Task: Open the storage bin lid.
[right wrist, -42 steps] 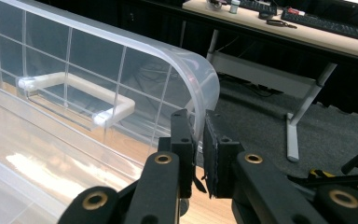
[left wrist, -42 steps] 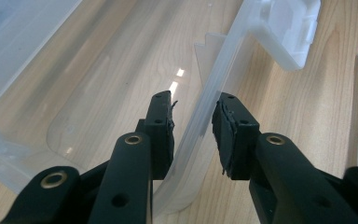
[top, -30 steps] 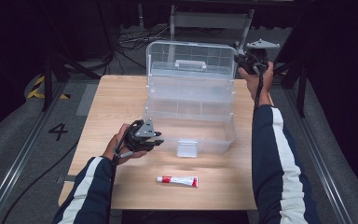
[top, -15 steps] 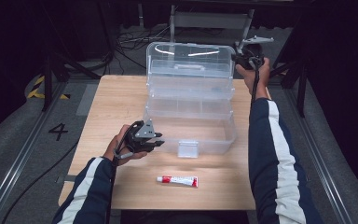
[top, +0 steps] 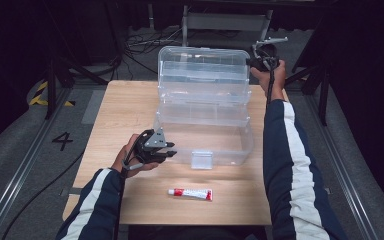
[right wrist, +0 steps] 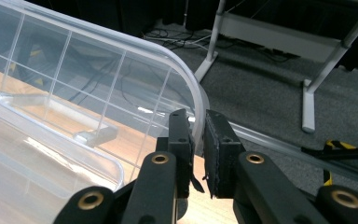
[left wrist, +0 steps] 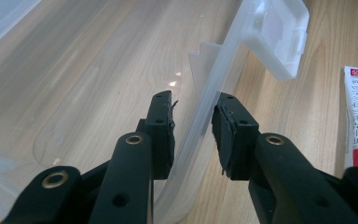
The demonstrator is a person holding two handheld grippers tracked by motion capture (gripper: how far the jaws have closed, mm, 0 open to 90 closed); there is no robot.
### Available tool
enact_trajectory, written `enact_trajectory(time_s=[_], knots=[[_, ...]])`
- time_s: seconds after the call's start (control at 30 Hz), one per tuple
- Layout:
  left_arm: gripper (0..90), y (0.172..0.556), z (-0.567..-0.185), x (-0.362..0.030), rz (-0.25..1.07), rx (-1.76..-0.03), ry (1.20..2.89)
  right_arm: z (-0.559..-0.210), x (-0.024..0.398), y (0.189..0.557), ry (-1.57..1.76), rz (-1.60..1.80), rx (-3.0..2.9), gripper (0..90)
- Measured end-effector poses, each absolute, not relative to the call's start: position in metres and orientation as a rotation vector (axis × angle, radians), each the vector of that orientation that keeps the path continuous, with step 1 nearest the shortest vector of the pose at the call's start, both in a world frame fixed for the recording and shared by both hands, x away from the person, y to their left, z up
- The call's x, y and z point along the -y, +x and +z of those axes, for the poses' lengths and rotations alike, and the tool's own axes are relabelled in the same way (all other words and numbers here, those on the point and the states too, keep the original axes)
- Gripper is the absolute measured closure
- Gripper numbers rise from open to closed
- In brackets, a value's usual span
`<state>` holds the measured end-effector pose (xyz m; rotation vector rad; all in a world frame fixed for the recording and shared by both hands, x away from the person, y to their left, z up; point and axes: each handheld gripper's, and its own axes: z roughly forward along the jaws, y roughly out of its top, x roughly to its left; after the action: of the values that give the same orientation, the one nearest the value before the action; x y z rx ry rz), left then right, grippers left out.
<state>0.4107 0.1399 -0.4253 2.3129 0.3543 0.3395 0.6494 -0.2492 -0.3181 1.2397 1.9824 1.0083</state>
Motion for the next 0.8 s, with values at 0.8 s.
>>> enact_trajectory(time_s=[0.8], knots=[[68.5,0.412,-0.427,-0.140,0.334,-0.354,2.299,-0.330,0.246,0.671,1.288,0.935,-2.032,81.3]])
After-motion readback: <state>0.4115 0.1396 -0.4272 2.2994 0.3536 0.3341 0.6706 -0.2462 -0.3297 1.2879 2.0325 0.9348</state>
